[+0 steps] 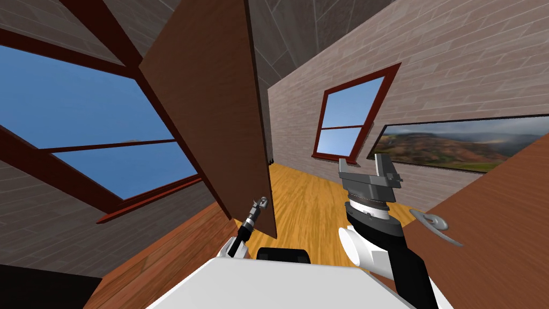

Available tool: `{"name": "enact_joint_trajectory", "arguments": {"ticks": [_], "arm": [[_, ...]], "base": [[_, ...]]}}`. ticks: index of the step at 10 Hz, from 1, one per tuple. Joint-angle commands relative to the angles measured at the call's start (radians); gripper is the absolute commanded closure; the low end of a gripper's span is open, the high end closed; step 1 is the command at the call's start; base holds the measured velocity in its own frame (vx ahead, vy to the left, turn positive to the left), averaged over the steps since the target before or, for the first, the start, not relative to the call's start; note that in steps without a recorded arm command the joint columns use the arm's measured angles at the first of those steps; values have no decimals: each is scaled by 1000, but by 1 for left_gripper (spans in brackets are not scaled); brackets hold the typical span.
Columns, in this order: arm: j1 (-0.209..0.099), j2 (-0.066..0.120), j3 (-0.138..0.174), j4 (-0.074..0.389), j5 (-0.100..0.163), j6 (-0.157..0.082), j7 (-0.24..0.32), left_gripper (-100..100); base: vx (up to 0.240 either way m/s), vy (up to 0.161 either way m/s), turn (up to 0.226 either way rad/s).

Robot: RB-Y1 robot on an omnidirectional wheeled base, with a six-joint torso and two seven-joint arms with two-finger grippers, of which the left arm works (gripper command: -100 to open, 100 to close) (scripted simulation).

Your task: Push the door open

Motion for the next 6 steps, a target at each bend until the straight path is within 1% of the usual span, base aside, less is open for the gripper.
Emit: {"name": "enact_joint_trajectory", "arguments": {"ticks": [1,3,4,5,6], "arm": [[-20,-6,31,24,12,-12,-14,100],[-27,-16,54,35,20,-7,-27,100],[-33,-26,76,45,28,-3,-38,100],[-36,-30,86,50,32,-1,-44,100],[-42,-39,105,59,39,3,-54,100]], "base": [[109,-87,47],[92,-85,38],[109,-123,50],[131,-125,66],[151,-138,62]]}}
